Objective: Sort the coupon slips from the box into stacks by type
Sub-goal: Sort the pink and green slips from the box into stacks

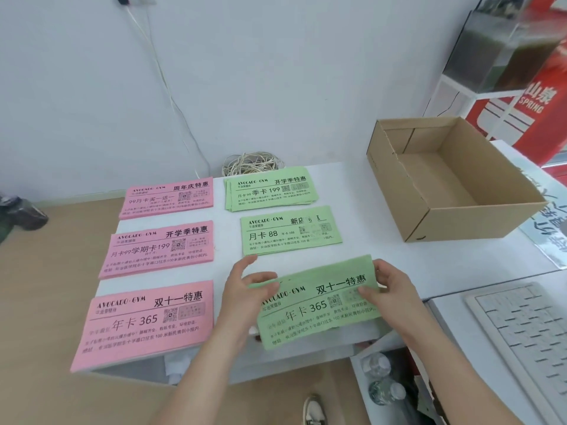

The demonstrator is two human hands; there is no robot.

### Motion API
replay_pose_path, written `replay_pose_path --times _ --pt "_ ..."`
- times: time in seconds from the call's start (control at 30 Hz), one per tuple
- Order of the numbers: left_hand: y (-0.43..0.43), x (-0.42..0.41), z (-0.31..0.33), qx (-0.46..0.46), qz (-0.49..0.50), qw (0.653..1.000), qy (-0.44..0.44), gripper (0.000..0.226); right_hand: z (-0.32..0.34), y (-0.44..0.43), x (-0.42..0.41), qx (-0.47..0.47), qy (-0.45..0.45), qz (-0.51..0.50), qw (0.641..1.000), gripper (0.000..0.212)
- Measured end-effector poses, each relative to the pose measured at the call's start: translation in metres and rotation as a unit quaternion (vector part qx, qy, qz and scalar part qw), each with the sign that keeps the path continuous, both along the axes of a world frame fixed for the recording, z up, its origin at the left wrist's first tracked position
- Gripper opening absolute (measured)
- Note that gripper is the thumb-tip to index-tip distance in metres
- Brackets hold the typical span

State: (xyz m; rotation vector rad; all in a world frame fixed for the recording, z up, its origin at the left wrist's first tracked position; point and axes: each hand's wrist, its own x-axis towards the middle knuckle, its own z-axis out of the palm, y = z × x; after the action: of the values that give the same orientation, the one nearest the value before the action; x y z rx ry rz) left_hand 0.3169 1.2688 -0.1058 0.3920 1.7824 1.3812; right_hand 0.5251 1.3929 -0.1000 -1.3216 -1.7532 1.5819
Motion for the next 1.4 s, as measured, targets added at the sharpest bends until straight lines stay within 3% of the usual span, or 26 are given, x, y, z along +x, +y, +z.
replay_pose_path --times 0.07,0.13,0.23,0.3,0.43,0.53,0.63,0.77,0.93,1.07,1.27,1.4 --pt "0.002 0.002 0.016 0.046 0.0 0.999 0.024 0.036 0.001 0.006 -0.002 0.014 0.039 -0.003 0.999 0.027" --pt "0.005 0.004 0.035 0.103 0.018 0.988 0.111 0.025 0.004 0.014 -0.006 0.024 0.1 -0.008 0.995 0.025" --pt "0.01 0.002 0.05 0.168 0.013 0.971 0.171 0.026 0.003 0.026 -0.011 0.031 0.154 -0.006 0.988 0.021" --pt "0.011 0.002 0.04 0.139 -0.011 0.973 0.185 0.03 -0.005 0.03 -0.013 0.033 0.142 0.006 0.989 0.022" --pt "0.007 0.007 0.005 0.096 0.012 0.986 0.136 0.041 -0.023 0.032 -0.011 0.031 0.113 0.013 0.993 0.028" --pt "0.011 0.006 -0.008 0.08 0.013 0.99 0.119 0.041 -0.02 0.032 -0.016 0.024 0.159 0.031 0.987 0.016" --pt "0.014 0.007 -0.006 0.105 0.006 0.99 0.095 0.027 -0.014 0.031 -0.025 0.019 0.198 0.007 0.98 0.044" --pt "0.015 0.01 -0.001 0.148 0.029 0.984 0.091 0.024 -0.013 0.029 -0.031 0.047 0.198 -0.056 0.977 0.052" --pt "0.022 0.015 0.002 0.151 0.087 0.98 0.091 0.022 -0.014 0.028 -0.034 0.042 0.208 -0.05 0.976 0.047" --pt "0.022 0.013 0.002 0.152 0.087 0.979 0.105 0.013 -0.015 0.029 -0.031 0.029 0.216 -0.025 0.976 0.03" --pt "0.026 0.015 0.002 0.156 0.093 0.977 0.115 0.02 -0.016 0.027 -0.033 0.05 0.21 -0.06 0.975 0.031" --pt "0.019 0.01 0.0 0.156 0.024 0.984 0.087 0.048 -0.013 0.027 -0.036 0.049 0.21 -0.098 0.972 0.029"
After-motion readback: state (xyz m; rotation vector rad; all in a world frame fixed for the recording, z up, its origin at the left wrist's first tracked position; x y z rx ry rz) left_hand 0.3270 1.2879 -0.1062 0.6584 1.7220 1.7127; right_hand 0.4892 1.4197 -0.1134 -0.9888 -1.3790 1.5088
